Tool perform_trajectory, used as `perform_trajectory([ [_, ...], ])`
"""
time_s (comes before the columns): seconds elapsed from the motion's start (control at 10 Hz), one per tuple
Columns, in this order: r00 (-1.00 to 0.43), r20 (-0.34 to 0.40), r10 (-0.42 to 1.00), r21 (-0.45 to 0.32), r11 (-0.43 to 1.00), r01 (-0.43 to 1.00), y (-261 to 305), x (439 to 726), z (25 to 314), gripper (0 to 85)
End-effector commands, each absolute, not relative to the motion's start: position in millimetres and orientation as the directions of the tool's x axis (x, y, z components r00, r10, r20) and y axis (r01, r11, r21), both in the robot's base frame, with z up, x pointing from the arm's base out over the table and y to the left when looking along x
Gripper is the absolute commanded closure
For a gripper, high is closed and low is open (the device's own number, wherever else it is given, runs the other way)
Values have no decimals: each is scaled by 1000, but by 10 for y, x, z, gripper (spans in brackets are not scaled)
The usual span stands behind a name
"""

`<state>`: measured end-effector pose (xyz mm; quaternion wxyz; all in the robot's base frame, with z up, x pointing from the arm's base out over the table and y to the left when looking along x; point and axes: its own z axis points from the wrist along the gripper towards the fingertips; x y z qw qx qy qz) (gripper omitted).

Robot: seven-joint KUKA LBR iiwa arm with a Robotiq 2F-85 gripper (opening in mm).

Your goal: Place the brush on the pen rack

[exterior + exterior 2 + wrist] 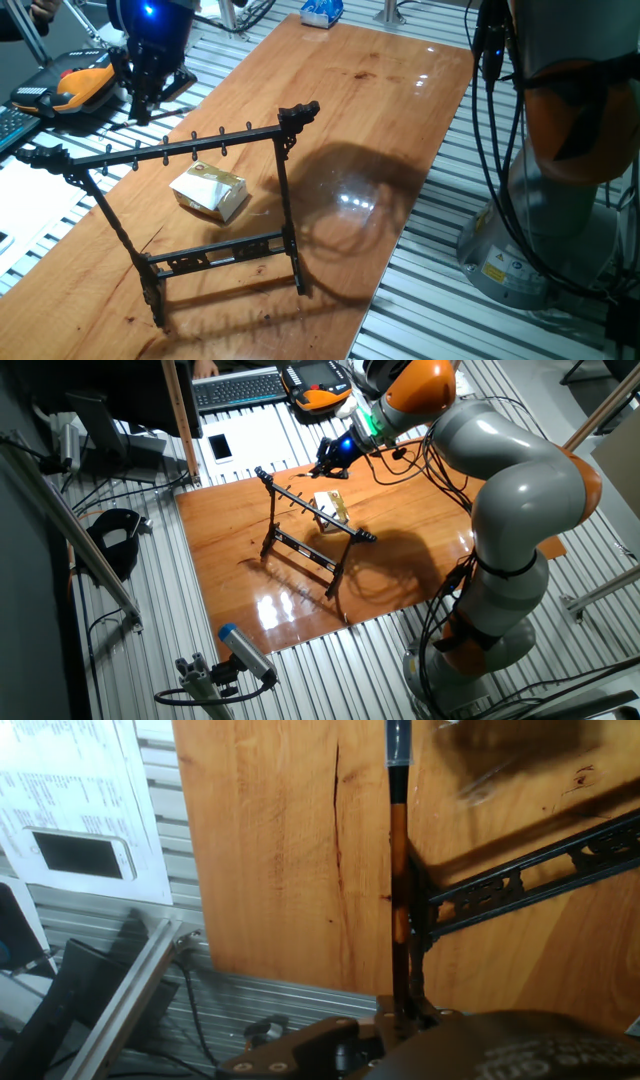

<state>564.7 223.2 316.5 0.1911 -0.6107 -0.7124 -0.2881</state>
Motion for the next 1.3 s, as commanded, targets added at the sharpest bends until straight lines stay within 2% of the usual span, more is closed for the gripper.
perform_trajectory([
  [0.0, -184, 623, 760, 179, 90, 980, 2236, 5637, 3218, 850],
  [0.2, -181, 617, 766, 171, 93, 981, 2276, 5637, 3294, 850],
  [1.2, -230, 572, 787, 186, 149, 971, 2386, 5511, 3280, 850],
])
